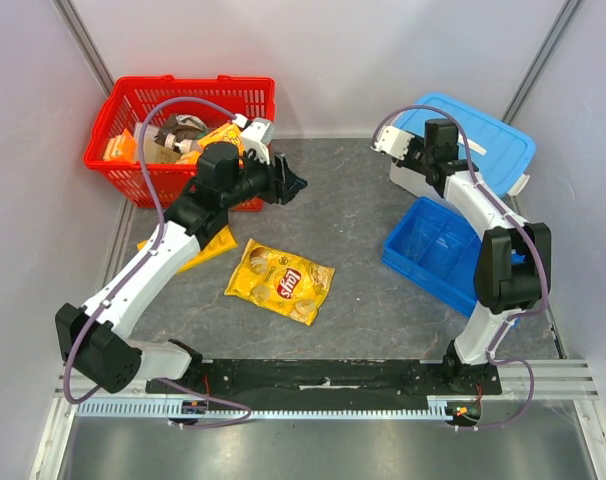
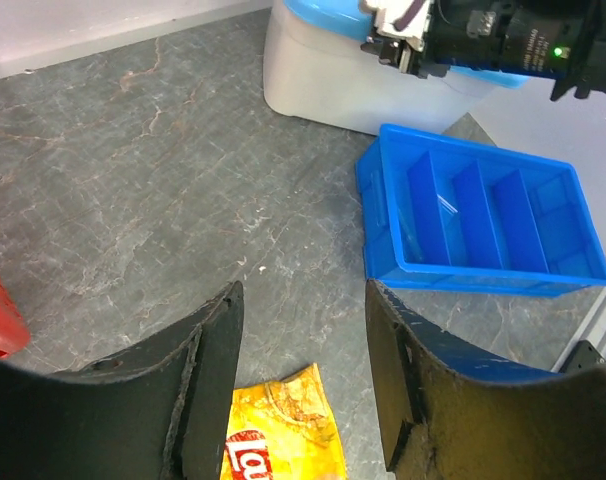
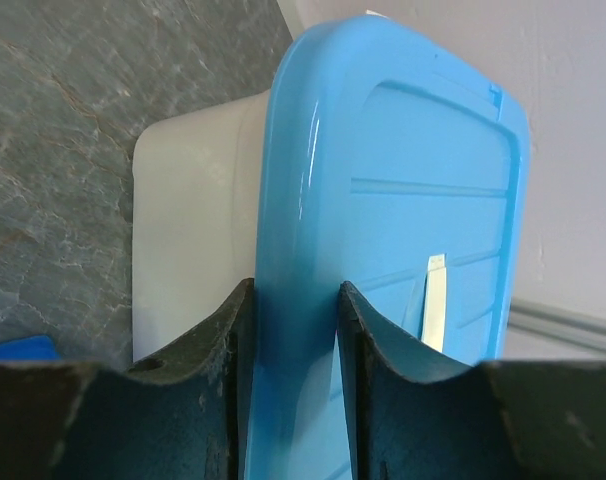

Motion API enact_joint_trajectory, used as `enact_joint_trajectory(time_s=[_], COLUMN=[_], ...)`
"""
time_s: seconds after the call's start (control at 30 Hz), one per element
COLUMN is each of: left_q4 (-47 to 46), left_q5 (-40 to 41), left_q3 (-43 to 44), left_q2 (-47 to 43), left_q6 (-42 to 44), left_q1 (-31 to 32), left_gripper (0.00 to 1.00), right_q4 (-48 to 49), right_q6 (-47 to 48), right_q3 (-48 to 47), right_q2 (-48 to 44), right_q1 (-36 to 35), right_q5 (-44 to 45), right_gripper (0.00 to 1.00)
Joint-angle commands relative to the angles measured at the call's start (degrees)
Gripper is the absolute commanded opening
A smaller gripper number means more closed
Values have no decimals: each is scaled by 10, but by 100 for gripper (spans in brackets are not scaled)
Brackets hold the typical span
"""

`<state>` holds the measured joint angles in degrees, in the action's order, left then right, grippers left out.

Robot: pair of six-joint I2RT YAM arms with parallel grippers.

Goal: Organize the chemistry lab equipment

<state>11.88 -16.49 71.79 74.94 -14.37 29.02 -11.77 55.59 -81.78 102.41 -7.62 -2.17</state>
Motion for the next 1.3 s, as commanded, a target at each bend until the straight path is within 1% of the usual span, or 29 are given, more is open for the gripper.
enact_joint_trajectory(time_s=[0.0,0.17,0.33,0.4,0.43,0.47,0.6,0.7,0.73,0.77,0.9,0.93,1.0,1.07,1.1,1.17,1.27], left_q4=[-10,-10,-5,-7,-8,-8,-19,-33,-34,-34,-40,-41,-48,-53,-55,-62,-76], left_q5=[37,44,20,16,15,16,10,8,8,7,-2,-3,-4,-10,-11,-20,-35], left_q3=[39,70,118,133,138,143,155,162,167,176,215,225,240,258,268,290,310], left_q2=[24,75,122,134,141,145,167,179,184,190,217,223,236,252,261,283,307], left_q6=[-20,-33,-55,-58,-58,-58,-55,-51,-52,-50,-47,-45,-45,-44,-44,-42,-27], left_q1=[3,3,3,3,3,2,3,3,3,3,3,3,3,3,3,4,8], left_gripper=[58,56,53,53,53,53,52,53,52,53,52,52,53,53,53,53,53], right_q4=[-24,-18,18,27,29,31,51,69,72,75,87,109,178,209,204,149,50], right_q6=[28,48,59,61,64,64,55,20,7,-5,-112,-145,-249,-341,-388,-485,-585], right_q3=[14,26,50,53,54,57,65,71,76,78,72,81,110,116,107,67,2], right_q2=[-13,-24,-35,-39,-41,-41,-53,-76,-82,-89,-120,-133,-162,-183,-186,-179,-157], right_q1=[-9,-20,-41,-45,-46,-48,-48,-48,-47,-47,-45,-41,-36,-31,-29,-17,25], right_q5=[-106,-143,-165,-172,-174,-174,-174,-186,-201,-209,-225,-231,-219,-175,-102,2,48], right_gripper=[31,31,31,31,34,38,62,79,83,84,88,88,88,88,88,87,87])
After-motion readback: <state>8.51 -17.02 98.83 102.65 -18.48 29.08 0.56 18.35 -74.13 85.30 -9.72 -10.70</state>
